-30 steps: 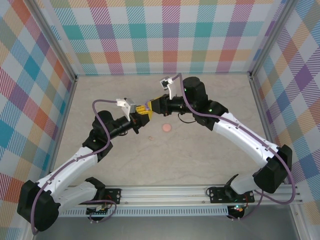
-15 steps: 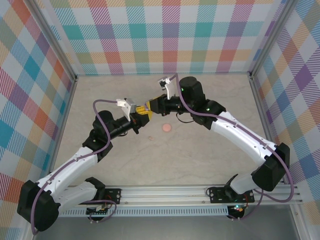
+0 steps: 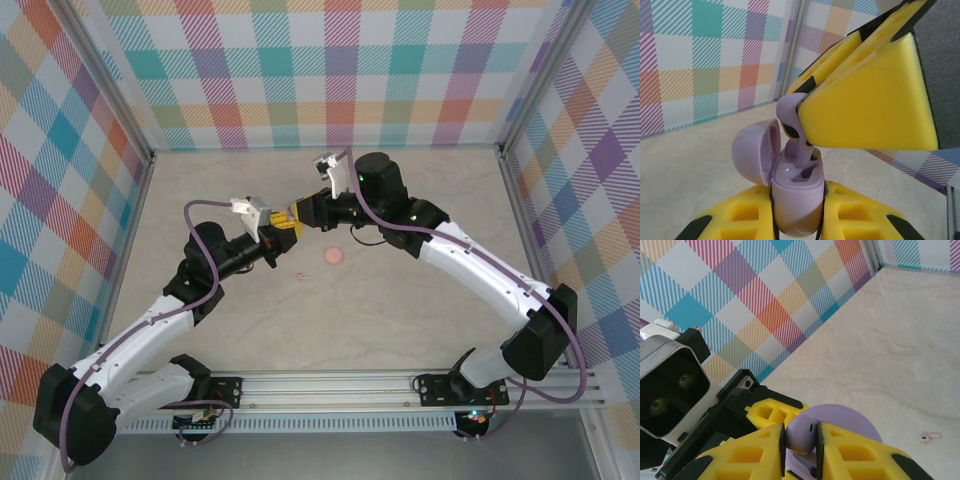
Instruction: Insert the wireless bluetooth earbuds into the charging case
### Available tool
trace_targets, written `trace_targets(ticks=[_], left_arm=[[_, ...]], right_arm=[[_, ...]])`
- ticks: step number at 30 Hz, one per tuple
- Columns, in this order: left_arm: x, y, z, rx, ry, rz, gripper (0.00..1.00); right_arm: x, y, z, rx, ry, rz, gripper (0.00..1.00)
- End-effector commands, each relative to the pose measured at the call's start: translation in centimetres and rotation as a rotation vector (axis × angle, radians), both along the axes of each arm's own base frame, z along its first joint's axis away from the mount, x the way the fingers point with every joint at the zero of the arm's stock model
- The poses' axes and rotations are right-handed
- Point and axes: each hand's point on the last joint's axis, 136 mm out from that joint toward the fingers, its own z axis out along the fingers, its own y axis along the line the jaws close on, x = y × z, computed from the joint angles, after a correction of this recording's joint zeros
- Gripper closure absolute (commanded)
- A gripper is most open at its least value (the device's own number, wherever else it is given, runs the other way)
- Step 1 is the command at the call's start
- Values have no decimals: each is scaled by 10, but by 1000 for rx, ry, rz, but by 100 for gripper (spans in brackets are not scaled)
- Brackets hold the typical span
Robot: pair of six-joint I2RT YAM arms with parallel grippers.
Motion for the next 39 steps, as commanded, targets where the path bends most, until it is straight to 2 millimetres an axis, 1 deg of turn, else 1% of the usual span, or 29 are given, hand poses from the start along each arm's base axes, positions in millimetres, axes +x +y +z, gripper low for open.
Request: trace_targets(ticks=[1, 6, 19, 30, 39], left_arm=[[-9, 1, 38, -61, -119, -6, 100], [-10, 2, 38, -58, -119, -8, 100], [-11, -1, 36, -40, -121, -22, 100], [-12, -6, 33, -29, -99, -54, 100], [-12, -9, 20, 14, -64, -70, 100]], right_arm=[[-1, 0, -17, -69, 35, -4, 76], [0, -1, -18, -78, 31, -14, 74], [3, -3, -19, -102, 21, -31, 73], [7, 0, -21, -121, 28, -40, 85], [7, 1, -19, -122, 31, -40, 88]])
